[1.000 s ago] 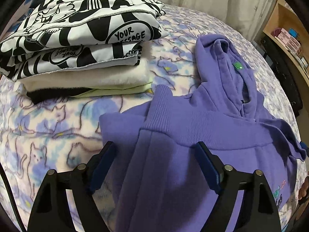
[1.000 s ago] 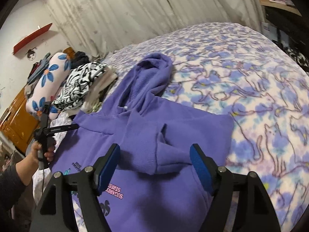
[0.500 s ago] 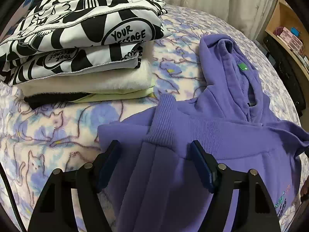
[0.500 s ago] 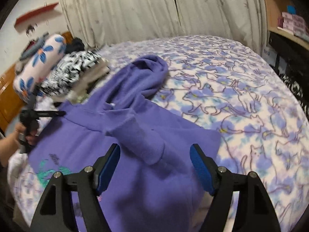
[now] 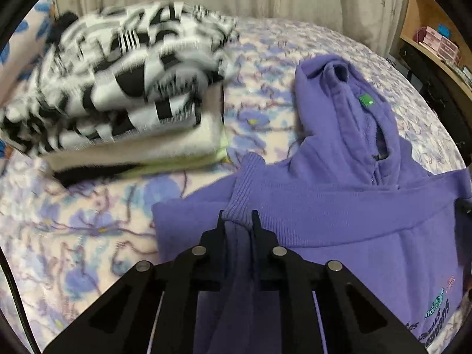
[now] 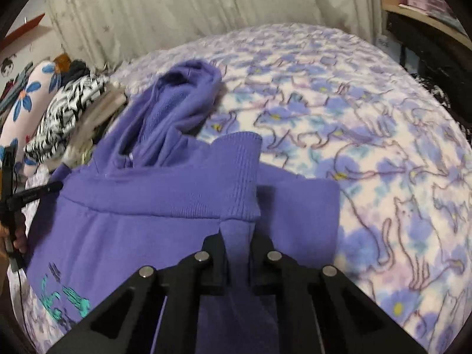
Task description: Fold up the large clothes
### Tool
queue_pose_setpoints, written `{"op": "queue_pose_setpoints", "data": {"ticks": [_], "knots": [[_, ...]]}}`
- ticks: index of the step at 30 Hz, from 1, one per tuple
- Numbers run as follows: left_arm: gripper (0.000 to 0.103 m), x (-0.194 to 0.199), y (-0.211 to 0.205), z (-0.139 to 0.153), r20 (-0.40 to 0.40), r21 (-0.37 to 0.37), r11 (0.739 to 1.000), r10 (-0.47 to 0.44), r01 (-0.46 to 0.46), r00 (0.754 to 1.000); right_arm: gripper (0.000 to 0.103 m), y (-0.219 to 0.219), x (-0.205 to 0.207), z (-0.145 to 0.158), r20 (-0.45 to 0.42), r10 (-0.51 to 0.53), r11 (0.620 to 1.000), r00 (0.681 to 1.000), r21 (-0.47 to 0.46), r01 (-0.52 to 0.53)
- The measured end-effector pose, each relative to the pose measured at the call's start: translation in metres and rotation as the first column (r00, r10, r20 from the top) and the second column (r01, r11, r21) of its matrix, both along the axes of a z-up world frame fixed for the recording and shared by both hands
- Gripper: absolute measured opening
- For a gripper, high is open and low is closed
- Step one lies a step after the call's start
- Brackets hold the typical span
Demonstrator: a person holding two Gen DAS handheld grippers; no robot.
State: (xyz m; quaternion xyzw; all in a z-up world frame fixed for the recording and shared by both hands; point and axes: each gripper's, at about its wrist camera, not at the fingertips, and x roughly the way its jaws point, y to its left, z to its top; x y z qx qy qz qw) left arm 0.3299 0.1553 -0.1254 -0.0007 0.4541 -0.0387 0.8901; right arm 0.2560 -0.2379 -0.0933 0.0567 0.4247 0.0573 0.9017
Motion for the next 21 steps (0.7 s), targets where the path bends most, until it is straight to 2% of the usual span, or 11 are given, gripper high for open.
{"op": "queue_pose_setpoints", "data": {"ticks": [4,7,10,13,14,16,18,19,20,21], "knots": [[0.01,-0.004,-0.004,0.031,0.084,0.0,1.0,0.017,-0.017,0.996,0.008,0.002,0.001,0.029,0.085,-0.03,0.999,0.996,0.017,0.029],[0.01,0.006,-0.005,0.039,0.118,0.023,0.998,0.047,-0.05,0.992,0.008,0.001,0.019,0.031,0.093,-0.066,0.998,0.993,0.025,0.064],[0.01,0.023,-0.006,0.02,0.063,0.041,0.997,0.064,-0.066,0.996,0.008,-0.003,0.042,0.008,0.001,-0.114,0.993,0.993,0.036,0.114],[0.012,0.038,-0.008,-0.023,-0.035,0.096,0.993,0.077,-0.074,0.996,0.01,-0.011,0.061,-0.037,-0.164,-0.173,0.983,0.971,0.031,0.18],[0.017,0.039,-0.008,-0.035,-0.049,0.11,0.991,0.08,-0.074,0.996,0.012,-0.015,0.061,-0.045,-0.179,-0.186,0.978,0.966,0.063,0.199],[0.022,0.036,-0.009,-0.041,-0.029,0.121,0.989,0.084,-0.08,0.996,0.016,-0.021,0.058,-0.042,-0.17,-0.198,0.969,0.965,0.113,0.219],[0.029,0.034,-0.008,-0.037,-0.018,0.125,0.988,0.097,-0.094,0.995,0.021,-0.02,0.055,-0.034,-0.167,-0.216,0.97,0.962,0.079,0.232],[0.038,0.032,-0.008,-0.034,-0.018,0.125,0.987,0.1,-0.097,0.995,0.022,-0.017,0.053,-0.029,-0.157,-0.224,0.971,0.962,0.051,0.235],[0.052,0.03,-0.007,-0.03,-0.017,0.128,0.986,0.105,-0.102,0.994,0.026,-0.014,0.049,-0.021,-0.133,-0.232,0.972,0.963,0.015,0.236],[0.059,0.026,-0.005,-0.024,-0.007,0.141,0.983,0.123,-0.121,0.992,0.027,-0.008,0.044,-0.011,-0.098,-0.24,0.971,0.966,-0.02,0.239]]}}
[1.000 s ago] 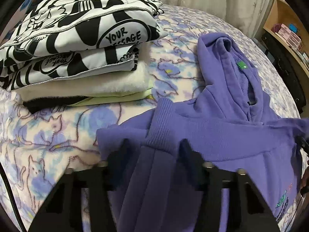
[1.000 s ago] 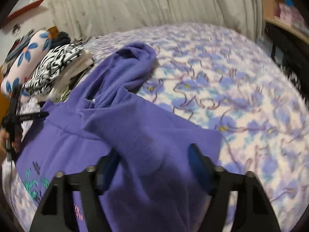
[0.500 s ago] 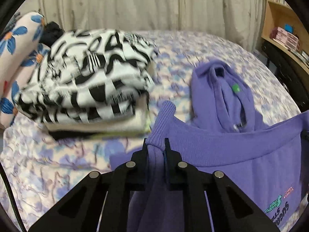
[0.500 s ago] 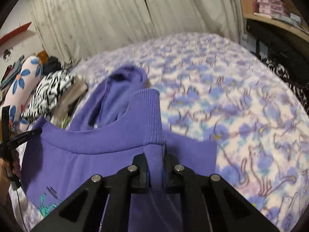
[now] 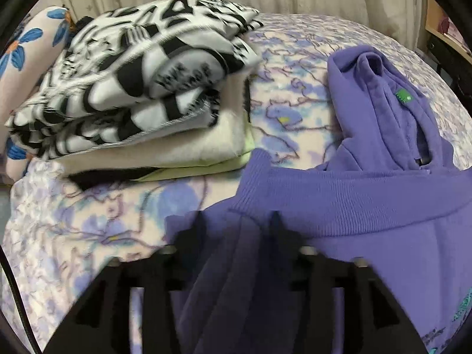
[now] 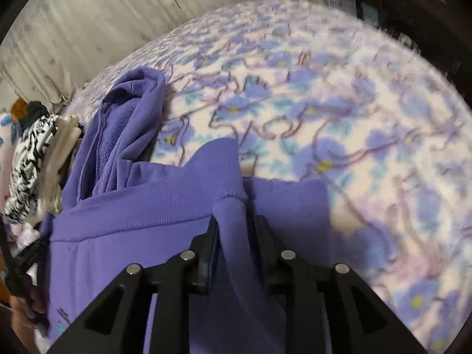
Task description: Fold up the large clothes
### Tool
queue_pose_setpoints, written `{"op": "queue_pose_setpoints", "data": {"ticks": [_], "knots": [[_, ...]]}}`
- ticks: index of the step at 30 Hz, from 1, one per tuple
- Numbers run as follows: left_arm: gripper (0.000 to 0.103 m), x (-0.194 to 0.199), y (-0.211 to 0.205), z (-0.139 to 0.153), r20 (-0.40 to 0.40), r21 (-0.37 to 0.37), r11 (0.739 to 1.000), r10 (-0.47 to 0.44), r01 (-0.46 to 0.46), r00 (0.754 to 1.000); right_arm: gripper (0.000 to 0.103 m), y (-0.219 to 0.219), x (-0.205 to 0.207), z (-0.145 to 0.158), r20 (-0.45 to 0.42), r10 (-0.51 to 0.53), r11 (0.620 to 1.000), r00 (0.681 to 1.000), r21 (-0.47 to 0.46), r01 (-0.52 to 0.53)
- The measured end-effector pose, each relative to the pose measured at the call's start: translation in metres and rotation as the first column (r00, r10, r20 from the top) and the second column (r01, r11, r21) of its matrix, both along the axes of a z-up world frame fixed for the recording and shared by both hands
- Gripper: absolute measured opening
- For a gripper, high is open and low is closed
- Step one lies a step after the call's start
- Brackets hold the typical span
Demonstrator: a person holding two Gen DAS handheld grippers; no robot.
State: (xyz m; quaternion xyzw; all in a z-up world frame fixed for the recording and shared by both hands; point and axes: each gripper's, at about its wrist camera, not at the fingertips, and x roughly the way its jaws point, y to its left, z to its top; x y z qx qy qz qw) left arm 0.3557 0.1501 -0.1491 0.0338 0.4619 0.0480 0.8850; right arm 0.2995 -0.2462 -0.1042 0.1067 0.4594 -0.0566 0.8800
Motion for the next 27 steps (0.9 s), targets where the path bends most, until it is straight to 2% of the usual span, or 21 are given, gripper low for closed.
{"op": "queue_pose_setpoints", "data": {"ticks": [1,5,6,7,8,9,12,15,17,19,20,21,22,24,25,26,27], "knots": [[0.063,-0.005,0.001,0.007,0.021,0.012,1.0,0.016,-0.016,1.0,0.028,0.006,-0.006,0.01,0.031,0.004,1.0,1.0,-0.028,-0.003],[0.063,-0.042,-0.006,0.034,0.128,-0.018,1.0,0.002,0.0,0.992,0.03,0.034,-0.022,0.033,0.111,0.064,0.997,0.992,-0.053,-0.059],[0.062,-0.051,-0.01,0.038,0.139,-0.04,0.999,-0.004,0.009,0.99,0.031,0.043,-0.024,0.035,0.118,0.088,0.996,0.989,-0.042,-0.083],[0.055,-0.06,-0.015,0.04,0.143,-0.065,0.998,-0.014,0.024,0.99,0.031,0.059,-0.027,0.035,0.119,0.126,0.992,0.985,-0.024,-0.124],[0.041,-0.066,-0.021,0.04,0.142,-0.09,0.995,-0.029,0.042,0.989,0.031,0.069,-0.029,0.034,0.115,0.152,0.988,0.982,-0.016,-0.151],[0.037,-0.073,-0.027,0.039,0.135,-0.112,0.992,-0.043,0.059,0.99,0.031,0.084,-0.031,0.031,0.105,0.189,0.982,0.976,-0.01,-0.189],[0.035,-0.086,-0.048,0.027,0.1,-0.15,0.985,-0.071,0.086,0.992,0.031,0.126,-0.036,0.016,0.07,0.286,0.958,0.956,-0.013,-0.286],[0.036,-0.089,-0.061,0.004,0.053,-0.106,0.992,-0.065,0.07,0.997,0.031,0.145,-0.035,-0.005,0.027,0.313,0.949,0.949,-0.035,-0.312],[0.037,-0.089,-0.055,-0.005,0.063,-0.105,0.993,-0.054,0.06,0.997,0.03,0.139,-0.035,-0.015,0.019,0.287,0.957,0.958,-0.058,-0.286],[0.037,-0.088,-0.046,-0.005,0.076,-0.081,0.996,-0.033,0.04,0.997,0.022,0.116,-0.035,-0.016,0.038,0.265,0.964,0.963,-0.036,-0.264],[0.038,-0.087,-0.04,-0.006,0.073,-0.06,0.998,-0.015,0.019,0.997,0.019,0.106,-0.035,-0.015,0.04,0.244,0.969,0.969,-0.055,-0.241],[0.038,-0.084,-0.031,-0.007,0.069,-0.049,0.999,0.006,-0.003,0.998,0.02,0.096,-0.035,-0.015,0.033,0.198,0.973,0.98,-0.124,-0.193],[0.038,-0.083,-0.017,-0.008,0.065,-0.075,0.997,0.023,-0.018,0.998,0.02,0.08,-0.036,-0.015,0.033,0.144,0.969,0.989,-0.205,-0.135],[0.037,-0.086,0.003,-0.007,0.061,-0.148,0.989,0.028,-0.018,0.998,0.022,0.049,-0.039,-0.017,0.027,0.067,0.966,0.997,-0.252,-0.058],[0.033,-0.089,0.009,-0.006,0.062,-0.155,0.988,0.032,-0.022,0.998,0.022,0.028,-0.041,-0.021,0.014,0.024,0.97,1.0,-0.242,-0.02],[0.03,-0.091,0.011,-0.005,0.063,-0.144,0.989,0.034,-0.025,0.997,0.013,0.012,-0.044,-0.022,0.018,0.021,0.982,1.0,-0.188,-0.017],[0.03,-0.093,0.012,-0.004,0.064,-0.135,0.991,0.032,-0.023,0.997,0.009,-0.001,-0.049,-0.022,0.026,0.015,0.991,1.0,-0.137,-0.012]]}}
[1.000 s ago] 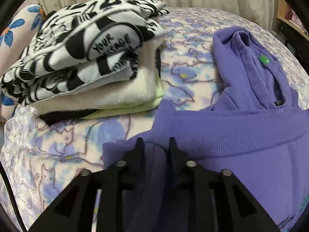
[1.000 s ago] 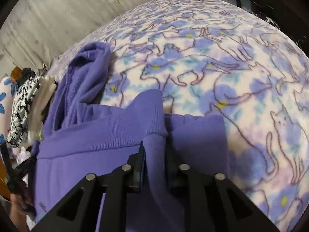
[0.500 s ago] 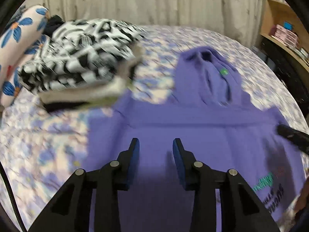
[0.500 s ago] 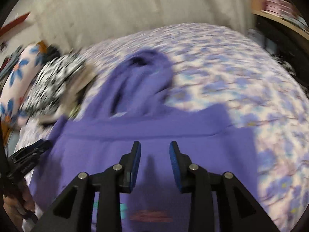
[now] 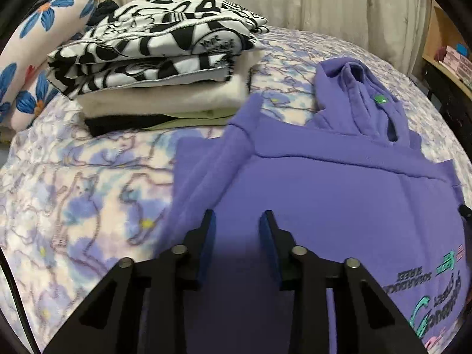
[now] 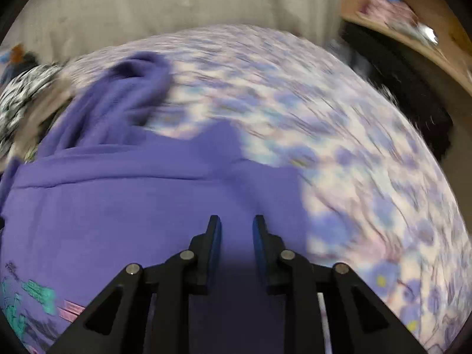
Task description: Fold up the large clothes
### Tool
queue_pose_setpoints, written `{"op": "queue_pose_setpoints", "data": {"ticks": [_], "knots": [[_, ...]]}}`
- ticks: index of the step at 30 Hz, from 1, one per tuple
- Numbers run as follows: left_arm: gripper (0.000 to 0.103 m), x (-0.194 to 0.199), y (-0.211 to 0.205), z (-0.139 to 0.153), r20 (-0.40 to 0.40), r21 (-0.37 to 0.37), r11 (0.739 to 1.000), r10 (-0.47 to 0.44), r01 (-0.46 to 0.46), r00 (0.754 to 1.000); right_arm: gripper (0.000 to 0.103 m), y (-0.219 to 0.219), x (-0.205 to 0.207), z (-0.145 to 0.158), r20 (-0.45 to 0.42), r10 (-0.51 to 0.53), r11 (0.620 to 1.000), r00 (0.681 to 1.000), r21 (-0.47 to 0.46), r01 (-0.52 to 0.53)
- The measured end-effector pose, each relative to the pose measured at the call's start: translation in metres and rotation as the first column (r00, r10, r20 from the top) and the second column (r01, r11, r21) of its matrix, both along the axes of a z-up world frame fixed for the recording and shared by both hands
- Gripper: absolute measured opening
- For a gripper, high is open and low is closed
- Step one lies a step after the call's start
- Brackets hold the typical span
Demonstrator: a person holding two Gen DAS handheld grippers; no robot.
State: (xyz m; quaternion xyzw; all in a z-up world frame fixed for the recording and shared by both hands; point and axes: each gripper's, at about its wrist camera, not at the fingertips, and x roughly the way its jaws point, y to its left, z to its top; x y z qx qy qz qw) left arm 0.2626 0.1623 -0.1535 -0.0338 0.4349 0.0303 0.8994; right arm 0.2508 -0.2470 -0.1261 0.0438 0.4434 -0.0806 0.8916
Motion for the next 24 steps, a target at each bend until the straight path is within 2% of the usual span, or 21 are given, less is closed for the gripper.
{"op": "queue_pose_setpoints", "data": {"ticks": [1,2,7,12,15,17,18,21,23,24], "knots": [[0.03,-0.002,0.0,0.001,0.003,0.01,1.0,0.0,0.0,1.0,0.003,-0.006,-0.004,0.001,0.004,-0.004,1.0,1.0,0.008,0.004],[0.03,-0.005,0.0,0.002,0.005,0.02,1.0,0.004,-0.004,1.0,0.001,-0.006,-0.006,0.003,0.007,0.001,1.0,1.0,0.0,-0.001],[0.03,-0.007,0.0,0.003,-0.008,0.036,0.999,0.019,-0.019,1.0,0.005,0.007,-0.008,0.003,0.005,0.0,0.998,1.0,-0.059,0.0],[0.03,-0.011,0.0,0.011,-0.031,0.037,0.999,0.029,-0.028,0.999,0.006,0.008,-0.015,0.01,0.006,-0.022,1.0,1.0,-0.003,0.022],[0.037,-0.017,0.0,0.017,-0.043,0.039,0.999,0.034,-0.033,0.998,0.006,0.012,-0.026,0.02,-0.001,-0.023,0.999,1.0,0.03,0.023],[0.047,-0.026,-0.001,0.022,-0.049,0.038,0.998,0.042,-0.04,0.998,0.007,0.018,-0.034,0.026,0.001,-0.014,0.998,1.0,0.057,0.013],[0.049,-0.029,-0.001,0.024,-0.048,0.039,0.998,0.046,-0.044,0.998,0.007,0.023,-0.04,0.03,0.002,-0.004,0.997,1.0,0.072,0.004],[0.051,-0.046,-0.007,0.032,-0.046,0.039,0.998,0.05,-0.049,0.998,0.02,0.039,-0.054,0.037,0.008,0.029,0.994,1.0,0.106,-0.029],[0.052,-0.058,-0.013,0.034,-0.052,0.03,0.999,0.045,-0.044,0.998,0.037,0.057,-0.065,0.04,0.013,0.068,0.989,0.998,0.129,-0.069],[0.052,-0.063,-0.016,0.034,-0.053,0.025,0.999,0.042,-0.041,0.998,0.039,0.068,-0.071,0.041,0.02,0.094,0.986,0.995,0.139,-0.096]]}}
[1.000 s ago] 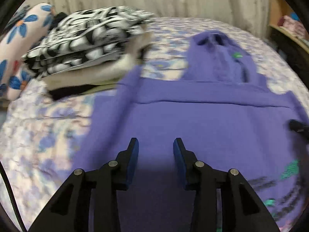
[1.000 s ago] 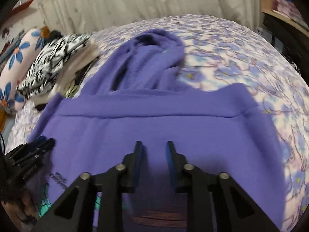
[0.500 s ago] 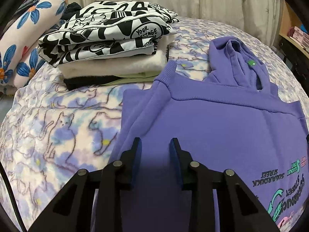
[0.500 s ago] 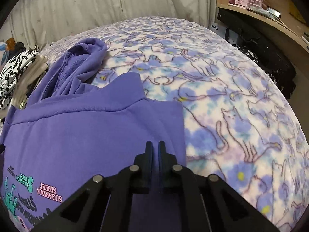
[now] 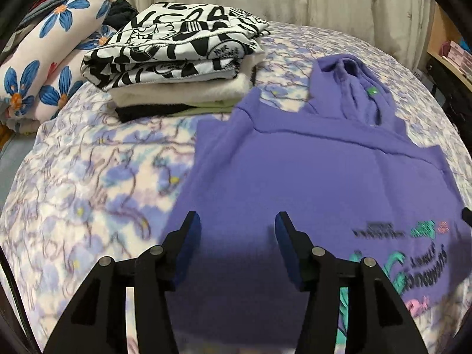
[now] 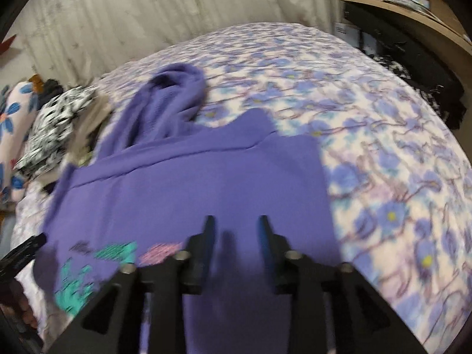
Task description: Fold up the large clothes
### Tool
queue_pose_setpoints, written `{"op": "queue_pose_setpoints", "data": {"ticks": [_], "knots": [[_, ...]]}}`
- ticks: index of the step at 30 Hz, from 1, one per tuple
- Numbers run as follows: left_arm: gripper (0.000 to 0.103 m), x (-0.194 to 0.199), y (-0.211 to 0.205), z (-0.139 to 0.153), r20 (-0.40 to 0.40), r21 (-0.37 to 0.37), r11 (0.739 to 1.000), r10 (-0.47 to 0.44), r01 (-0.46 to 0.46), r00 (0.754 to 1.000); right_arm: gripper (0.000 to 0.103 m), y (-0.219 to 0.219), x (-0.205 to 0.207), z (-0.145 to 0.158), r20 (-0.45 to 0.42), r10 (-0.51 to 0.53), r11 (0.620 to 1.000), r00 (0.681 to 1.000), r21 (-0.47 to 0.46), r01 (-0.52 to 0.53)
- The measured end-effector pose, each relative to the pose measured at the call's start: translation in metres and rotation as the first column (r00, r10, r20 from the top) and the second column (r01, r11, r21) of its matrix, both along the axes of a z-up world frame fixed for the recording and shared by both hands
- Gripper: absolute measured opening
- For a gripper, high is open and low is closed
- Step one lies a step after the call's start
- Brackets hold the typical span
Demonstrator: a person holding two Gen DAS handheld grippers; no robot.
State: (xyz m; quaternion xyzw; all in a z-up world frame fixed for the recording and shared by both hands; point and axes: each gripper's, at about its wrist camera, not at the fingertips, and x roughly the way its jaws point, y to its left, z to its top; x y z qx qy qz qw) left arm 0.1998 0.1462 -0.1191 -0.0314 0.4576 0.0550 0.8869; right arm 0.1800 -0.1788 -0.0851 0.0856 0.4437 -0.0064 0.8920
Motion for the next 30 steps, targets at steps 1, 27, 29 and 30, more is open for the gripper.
{"op": "queue_pose_setpoints", "data": {"ticks": [1,27,29,30], "knots": [[0.052,-0.006,-0.004,0.0,0.001,-0.006,1.0,-0.005,0.005,1.0,0.039,0.012,-0.005,0.001,0.002,0.028,1.0,1.0,0.002,-0.028],[0.07,-0.084,0.04,-0.026,0.033,0.043,0.987,0.151,-0.152,0.988,0.036,-0.057,-0.08,-0.033,-0.061,-0.114,0.987,0.992,-0.12,0.106],[0.07,-0.086,0.051,-0.028,0.023,-0.014,0.986,0.168,-0.167,0.986,0.036,-0.058,-0.083,-0.032,-0.063,-0.115,0.988,0.991,-0.113,0.107],[0.07,-0.086,0.053,-0.029,0.021,-0.024,0.985,0.17,-0.169,0.985,0.036,-0.055,-0.083,-0.032,-0.063,-0.113,0.986,0.992,-0.133,0.104]]}}
